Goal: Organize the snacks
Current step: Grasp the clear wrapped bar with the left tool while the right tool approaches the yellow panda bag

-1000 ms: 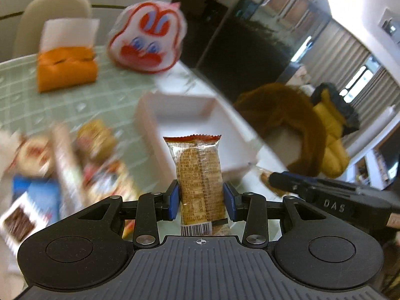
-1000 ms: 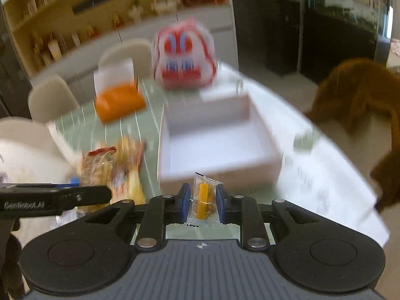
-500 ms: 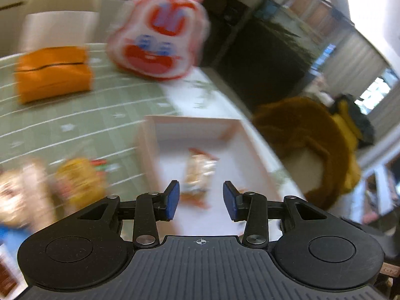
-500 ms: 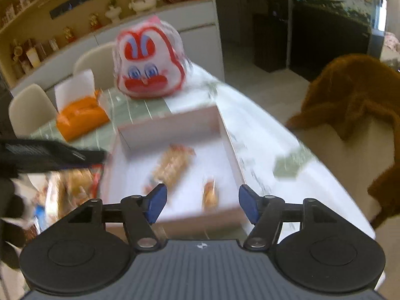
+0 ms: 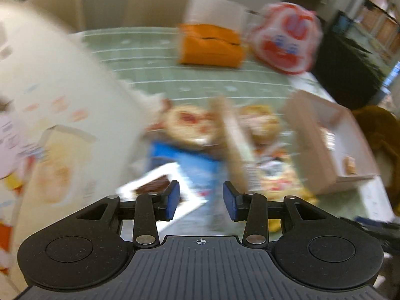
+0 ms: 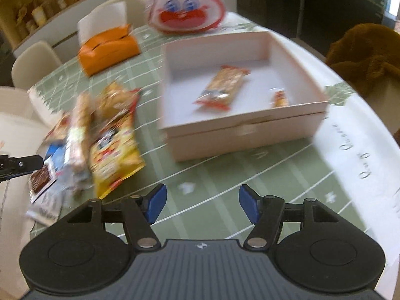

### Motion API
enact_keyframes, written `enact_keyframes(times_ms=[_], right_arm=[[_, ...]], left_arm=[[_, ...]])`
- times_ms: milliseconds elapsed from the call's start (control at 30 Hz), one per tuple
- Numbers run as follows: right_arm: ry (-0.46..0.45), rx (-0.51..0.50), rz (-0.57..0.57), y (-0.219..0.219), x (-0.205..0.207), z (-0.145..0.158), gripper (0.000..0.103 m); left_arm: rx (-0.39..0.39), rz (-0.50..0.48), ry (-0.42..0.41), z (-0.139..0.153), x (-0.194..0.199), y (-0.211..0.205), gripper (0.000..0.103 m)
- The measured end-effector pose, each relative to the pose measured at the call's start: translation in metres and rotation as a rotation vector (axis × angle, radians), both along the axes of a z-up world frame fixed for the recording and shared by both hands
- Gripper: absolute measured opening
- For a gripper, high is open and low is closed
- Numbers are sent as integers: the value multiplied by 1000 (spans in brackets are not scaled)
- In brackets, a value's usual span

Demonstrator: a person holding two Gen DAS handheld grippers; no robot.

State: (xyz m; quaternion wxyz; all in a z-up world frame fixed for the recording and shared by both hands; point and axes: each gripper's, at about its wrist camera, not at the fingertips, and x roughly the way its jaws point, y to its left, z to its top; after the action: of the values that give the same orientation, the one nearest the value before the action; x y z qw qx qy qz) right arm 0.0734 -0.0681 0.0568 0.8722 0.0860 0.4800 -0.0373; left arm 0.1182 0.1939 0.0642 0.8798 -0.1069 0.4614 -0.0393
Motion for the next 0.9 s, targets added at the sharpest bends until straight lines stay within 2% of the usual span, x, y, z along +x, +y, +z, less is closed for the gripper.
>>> enact_keyframes(times_ms=[200, 300, 400, 600, 733, 900], right_arm=[[25, -12, 33, 44, -8, -3, 69], [35, -19, 47, 53, -13, -4, 69], [41, -27, 53, 56, -18, -5, 69], [-9, -30, -6, 51, -24, -4, 69], [-18, 3, 7, 49, -9, 1, 69], [-35, -13, 53, 61, 20, 6, 71]], left_arm=[[-29, 64, 13, -15, -8, 31, 43], [-56, 65, 38, -28, -6, 32, 43], [-48, 67, 15, -32, -7, 30, 46], [-109, -28, 17, -33, 5, 11, 46], [-164, -78, 22, -35, 12, 1, 47], [-226, -41, 27, -27, 6, 10, 46]])
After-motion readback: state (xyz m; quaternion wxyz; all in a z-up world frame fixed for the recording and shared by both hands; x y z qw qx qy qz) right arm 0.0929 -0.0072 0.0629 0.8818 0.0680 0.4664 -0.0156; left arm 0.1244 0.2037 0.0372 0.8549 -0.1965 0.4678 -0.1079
